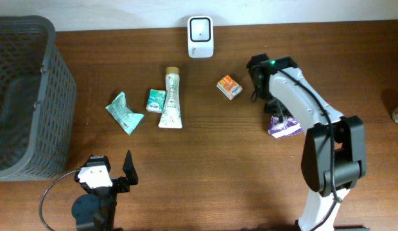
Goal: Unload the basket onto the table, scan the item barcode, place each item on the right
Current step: 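Lift the purple pack and hold it up to the white scanner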
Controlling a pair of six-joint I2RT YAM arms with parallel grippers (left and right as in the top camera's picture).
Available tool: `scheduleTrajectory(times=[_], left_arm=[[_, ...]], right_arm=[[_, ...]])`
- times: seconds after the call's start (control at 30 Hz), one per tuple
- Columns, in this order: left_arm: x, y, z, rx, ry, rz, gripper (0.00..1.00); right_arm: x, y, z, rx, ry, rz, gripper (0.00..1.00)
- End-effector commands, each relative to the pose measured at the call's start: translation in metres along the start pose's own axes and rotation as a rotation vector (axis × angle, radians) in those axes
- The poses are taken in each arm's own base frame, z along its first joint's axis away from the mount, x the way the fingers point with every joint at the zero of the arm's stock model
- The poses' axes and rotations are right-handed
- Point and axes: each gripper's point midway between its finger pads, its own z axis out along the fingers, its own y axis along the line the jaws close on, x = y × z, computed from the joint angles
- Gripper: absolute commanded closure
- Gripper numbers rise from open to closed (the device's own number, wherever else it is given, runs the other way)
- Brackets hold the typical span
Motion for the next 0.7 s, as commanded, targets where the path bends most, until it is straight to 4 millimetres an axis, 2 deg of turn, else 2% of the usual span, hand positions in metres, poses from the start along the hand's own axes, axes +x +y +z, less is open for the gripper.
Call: scheduleTrajectory(times=[0.0, 0.13, 0.23, 0.27, 0.33, 0.4, 0.47, 0.53, 0.57, 0.67], left_arm=[[0.001, 0.002, 0.0, -0.01, 0.002, -0.01, 0.01], [0.001, 0.002, 0.0, -0.01, 0.002, -0.01, 0.01], [0.001, 0.002, 0.0, -0.01, 0.002, -0.01, 0.01], [0.001, 0.002, 0.0, -0.01, 0.002, -0.01, 0.01], [0.001, 0.002, 0.0, -0.01, 0.002, -0.01, 0.01], [0.001, 0.002, 0.0, -0.01, 0.002, -0.01, 0.01], [0.001, 0.002, 0.0, -0.01, 0.002, -0.01, 0.01], [0.001, 0.002, 0.0, -0.01, 0.002, -0.01, 0.01], [0.001, 0.002, 0.0, -0.01, 0.002, -0.01, 0.01], [0.001, 0.002, 0.0, -0.01, 0.002, -0.01, 0.01]], right_arm=[[0.01, 0.039, -0.024, -0.094, -0.041, -0.07, 0.3], [0.018, 0.085, -0.054, -0.237, -0.08, -0.119, 0.27], [0.028, 0.133, -0.088, -0.418, -0.122, -0.219, 0.18], [0.029, 0.142, -0.097, -0.45, -0.141, -0.237, 0.1], [0.028, 0.15, -0.114, -0.482, -0.172, -0.247, 0.05], [0.025, 0.15, -0.133, -0.525, -0.177, -0.247, 0.05], [0.016, 0.14, -0.146, -0.536, -0.181, -0.228, 0.0], [0.004, 0.125, -0.153, -0.537, -0.182, -0.2, 0.01], [-0.008, 0.111, -0.153, -0.536, -0.186, -0.187, 0.01], [-0.026, 0.089, -0.138, -0.567, -0.154, -0.214, 0.01]])
